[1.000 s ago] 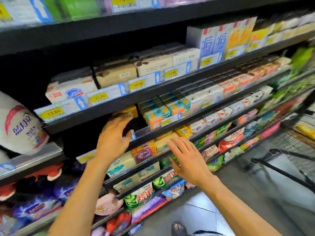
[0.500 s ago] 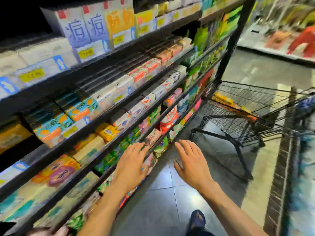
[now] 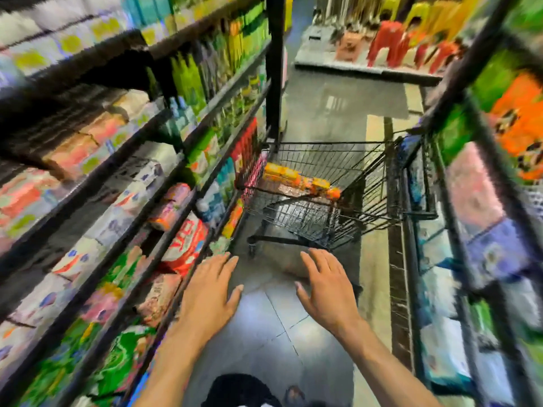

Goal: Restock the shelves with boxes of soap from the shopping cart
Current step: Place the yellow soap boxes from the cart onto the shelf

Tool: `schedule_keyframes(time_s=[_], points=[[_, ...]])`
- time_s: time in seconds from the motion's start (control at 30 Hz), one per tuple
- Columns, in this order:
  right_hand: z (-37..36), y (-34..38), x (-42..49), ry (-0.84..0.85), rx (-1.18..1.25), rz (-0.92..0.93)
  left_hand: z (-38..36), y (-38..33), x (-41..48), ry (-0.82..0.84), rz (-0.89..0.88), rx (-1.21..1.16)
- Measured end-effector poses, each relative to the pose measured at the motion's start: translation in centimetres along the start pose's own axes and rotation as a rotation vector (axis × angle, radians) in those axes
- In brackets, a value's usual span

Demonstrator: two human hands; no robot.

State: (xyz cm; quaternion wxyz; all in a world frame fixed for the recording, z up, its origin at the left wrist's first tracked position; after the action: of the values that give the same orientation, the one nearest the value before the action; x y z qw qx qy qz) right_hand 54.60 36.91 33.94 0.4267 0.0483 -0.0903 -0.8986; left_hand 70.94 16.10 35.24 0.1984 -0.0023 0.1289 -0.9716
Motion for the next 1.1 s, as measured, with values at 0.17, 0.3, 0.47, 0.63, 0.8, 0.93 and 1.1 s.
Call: schedule_keyframes(time_s=[0.17, 0.3, 0.47, 0.63, 0.8, 0.93, 1.1], points=[[0.2, -5.7, 6.8, -0.004, -0.004, -0.113, -0.5, -1.0, 10.7, 0.024, -0.115, -0.021], [-0.2, -9.2, 13.2, 0.004, -0.010, -0.202, -1.2, -0.5, 20.0, 0.041, -0.191, -0.040], [-0.2, -12.4, 21.1, 0.052, 0.019, -0.333, -1.4, 1.1, 31.8, 0.136, -0.278, -0.011], [-0.4, -15.2, 28.2, 0.052, 0.057, -0.434, -2.2, 2.3, 42.4, 0.209, -0.381, 0.005], [-1.4, -18.4, 34.0, 0.102, 0.100, -0.482, -3.3, 2.4, 50.3, 0.295, -0.391, 0.008], [-3.1, -22.4, 39.0, 0.142, 0.139, -0.514, -5.4, 2.2, 56.9, 0.351, -0.371, -0.009], [-6.6, -28.3, 45.8, 0.196, 0.254, -0.480, -8.9, 1.9, 65.3, 0.452, -0.332, 0.034]])
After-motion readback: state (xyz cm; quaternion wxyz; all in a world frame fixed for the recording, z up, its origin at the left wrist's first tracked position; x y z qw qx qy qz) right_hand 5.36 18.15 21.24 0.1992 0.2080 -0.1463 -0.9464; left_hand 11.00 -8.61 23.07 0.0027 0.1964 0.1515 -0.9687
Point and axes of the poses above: each hand's wrist, its own x-axis towards the middle knuckle, its own z-axis out of the back of the hand, y = z × x, the point moved 2 cm from there along x, towards the middle knuckle, and after that the axes turned 8 degrees about y, right-handed, at the moved point
